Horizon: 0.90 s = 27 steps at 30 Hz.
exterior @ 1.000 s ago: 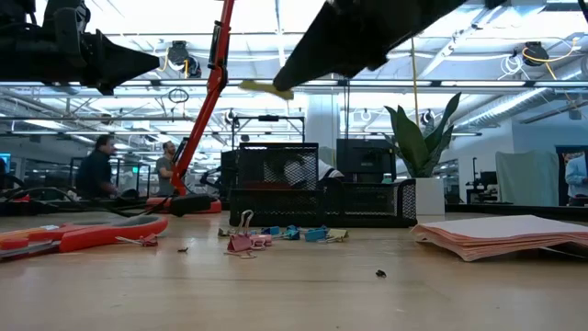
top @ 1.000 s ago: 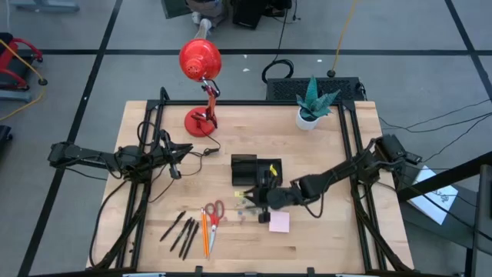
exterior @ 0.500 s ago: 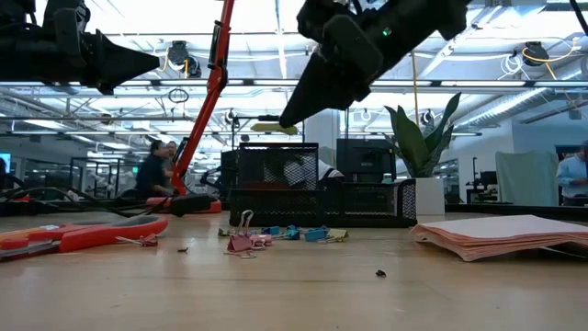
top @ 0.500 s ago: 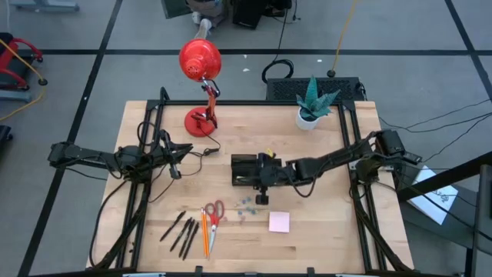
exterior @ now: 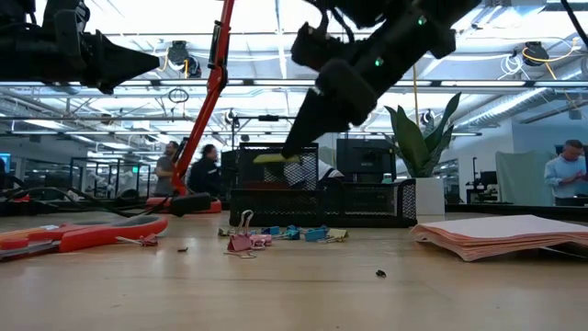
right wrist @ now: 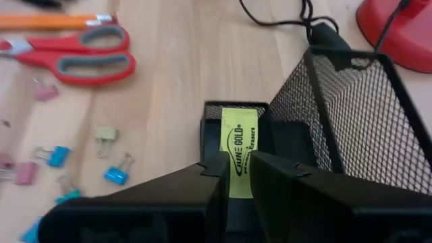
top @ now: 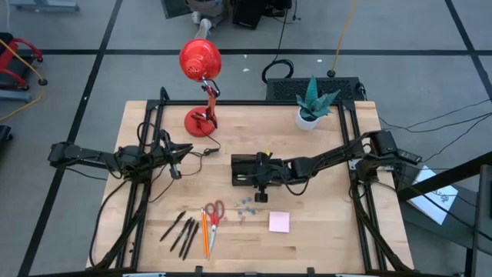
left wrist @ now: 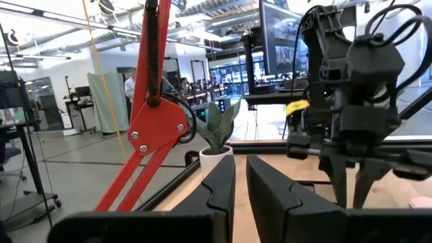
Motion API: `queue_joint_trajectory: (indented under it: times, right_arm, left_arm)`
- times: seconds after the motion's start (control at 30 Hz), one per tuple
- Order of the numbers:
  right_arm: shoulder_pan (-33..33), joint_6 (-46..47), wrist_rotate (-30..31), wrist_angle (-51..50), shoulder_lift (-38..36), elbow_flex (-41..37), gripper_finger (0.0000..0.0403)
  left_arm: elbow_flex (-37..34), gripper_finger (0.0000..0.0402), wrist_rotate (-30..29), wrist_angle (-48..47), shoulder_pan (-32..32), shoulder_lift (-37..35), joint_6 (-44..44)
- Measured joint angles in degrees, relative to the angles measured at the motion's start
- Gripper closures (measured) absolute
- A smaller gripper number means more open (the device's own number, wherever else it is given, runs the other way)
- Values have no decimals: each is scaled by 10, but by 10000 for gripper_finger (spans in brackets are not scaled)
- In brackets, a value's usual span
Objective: Pick and place office supplies into organizer
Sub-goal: Put the green eraser into the desk organizer
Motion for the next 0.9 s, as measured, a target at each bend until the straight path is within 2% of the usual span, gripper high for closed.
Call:
queue_joint_trajectory:
  times: [0.13, 0.37, 0.5, 0.9]
  right_arm:
    - [0, -2, 32, 1, 4, 0, 362]
    - [6, 0, 19, 0, 5, 0, 362]
    - [19, -1, 64, -11, 16, -1, 362]
    - [15, 2, 75, 3, 44, 0, 362]
  left_arm:
    - [0, 355, 0, -1, 0, 0, -1]
    - [0, 355, 0, -3, 0, 0, -1]
    - [0, 355, 0, -3, 0, 0, -1]
    - [0, 355, 0, -4, 0, 0, -2]
